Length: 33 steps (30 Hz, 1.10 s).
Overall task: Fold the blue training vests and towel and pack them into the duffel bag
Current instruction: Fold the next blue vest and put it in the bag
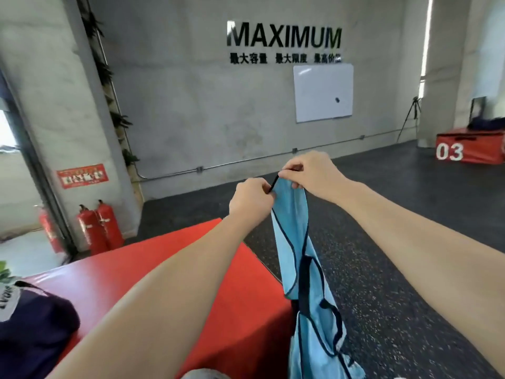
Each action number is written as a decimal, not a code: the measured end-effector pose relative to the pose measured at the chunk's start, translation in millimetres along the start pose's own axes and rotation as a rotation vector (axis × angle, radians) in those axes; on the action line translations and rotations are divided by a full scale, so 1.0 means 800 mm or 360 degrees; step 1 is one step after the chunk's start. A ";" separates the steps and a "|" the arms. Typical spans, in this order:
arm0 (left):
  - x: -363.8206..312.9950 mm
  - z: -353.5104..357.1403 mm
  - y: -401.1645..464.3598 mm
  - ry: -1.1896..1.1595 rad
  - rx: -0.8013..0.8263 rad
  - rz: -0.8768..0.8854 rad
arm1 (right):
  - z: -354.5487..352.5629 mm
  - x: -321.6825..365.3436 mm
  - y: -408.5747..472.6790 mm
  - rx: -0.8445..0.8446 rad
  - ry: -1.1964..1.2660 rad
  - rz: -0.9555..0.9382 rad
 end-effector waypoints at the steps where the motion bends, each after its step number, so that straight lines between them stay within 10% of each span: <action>1: 0.007 -0.021 0.005 0.0043 -0.0020 0.0014 | -0.008 0.017 0.011 -0.0003 -0.0021 -0.0046; 16: 0.116 -0.295 0.040 0.0756 -0.0291 -0.0042 | -0.021 0.161 0.150 -0.0121 -0.0376 -0.0463; 22: 0.122 -0.413 0.058 0.0737 -0.0771 0.0036 | -0.017 0.185 0.194 -0.0329 -0.0401 -0.0448; 33: 0.200 -0.471 0.069 0.0819 -0.0823 0.0027 | 0.081 0.198 0.236 -0.0300 -0.0161 -0.0224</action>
Point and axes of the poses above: each hand's wrist, its own y-axis towards the middle knuckle, its own z-axis out of the palm, x = y × z, the point moved 6 cm from there along y, towards the middle knuckle, and after that the axes turned 9 degrees about y, right-handed, at the moved point
